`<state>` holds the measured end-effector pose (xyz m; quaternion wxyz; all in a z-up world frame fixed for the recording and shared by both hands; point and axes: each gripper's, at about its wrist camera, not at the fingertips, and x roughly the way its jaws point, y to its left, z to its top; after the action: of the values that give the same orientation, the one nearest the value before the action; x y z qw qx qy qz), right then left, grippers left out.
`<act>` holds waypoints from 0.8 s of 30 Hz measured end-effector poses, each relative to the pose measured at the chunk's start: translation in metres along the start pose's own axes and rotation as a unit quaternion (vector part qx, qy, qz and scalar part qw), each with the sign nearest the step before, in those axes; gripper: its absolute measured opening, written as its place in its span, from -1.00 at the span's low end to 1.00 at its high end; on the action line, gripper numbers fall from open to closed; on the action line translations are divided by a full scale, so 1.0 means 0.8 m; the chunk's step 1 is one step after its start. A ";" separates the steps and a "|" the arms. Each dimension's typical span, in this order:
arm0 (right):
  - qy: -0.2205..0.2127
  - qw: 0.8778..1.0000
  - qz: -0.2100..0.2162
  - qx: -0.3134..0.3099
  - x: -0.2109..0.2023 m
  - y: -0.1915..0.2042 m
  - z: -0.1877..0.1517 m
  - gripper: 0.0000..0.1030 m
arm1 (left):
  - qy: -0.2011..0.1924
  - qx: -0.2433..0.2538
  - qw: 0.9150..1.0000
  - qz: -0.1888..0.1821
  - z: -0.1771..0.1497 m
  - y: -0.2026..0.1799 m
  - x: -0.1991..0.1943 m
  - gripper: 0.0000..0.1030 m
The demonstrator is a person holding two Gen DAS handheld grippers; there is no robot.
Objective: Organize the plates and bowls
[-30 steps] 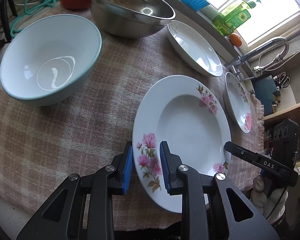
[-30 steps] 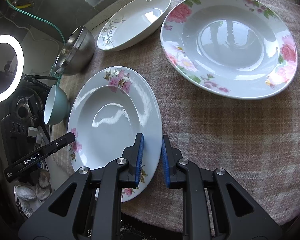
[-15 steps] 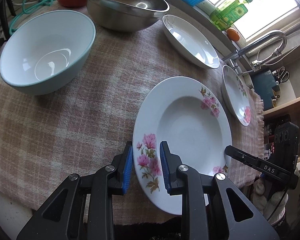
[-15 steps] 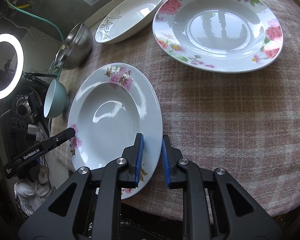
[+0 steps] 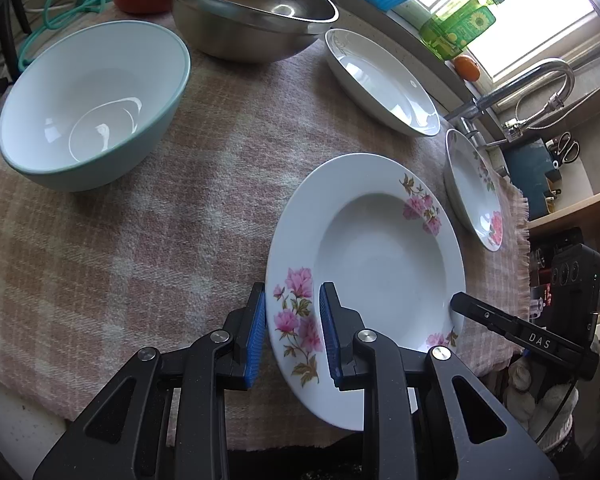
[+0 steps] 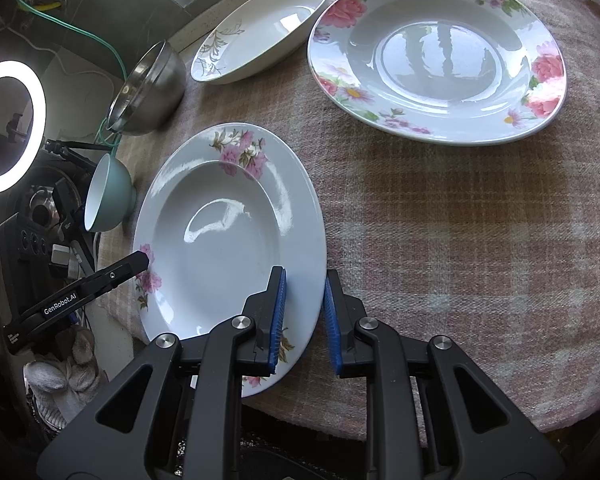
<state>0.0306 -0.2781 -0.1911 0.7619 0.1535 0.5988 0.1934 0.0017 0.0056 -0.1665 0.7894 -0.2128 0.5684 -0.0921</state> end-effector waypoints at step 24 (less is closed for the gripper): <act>-0.070 0.996 -0.055 -0.019 -0.066 -0.024 0.020 -0.45 | -0.043 0.011 0.999 0.004 0.029 -0.035 -0.020 -0.48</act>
<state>0.0373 -0.3207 -0.1511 0.8141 0.1186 0.5481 0.1510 0.0207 -0.0076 -0.1342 0.8156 -0.2055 0.5340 -0.0861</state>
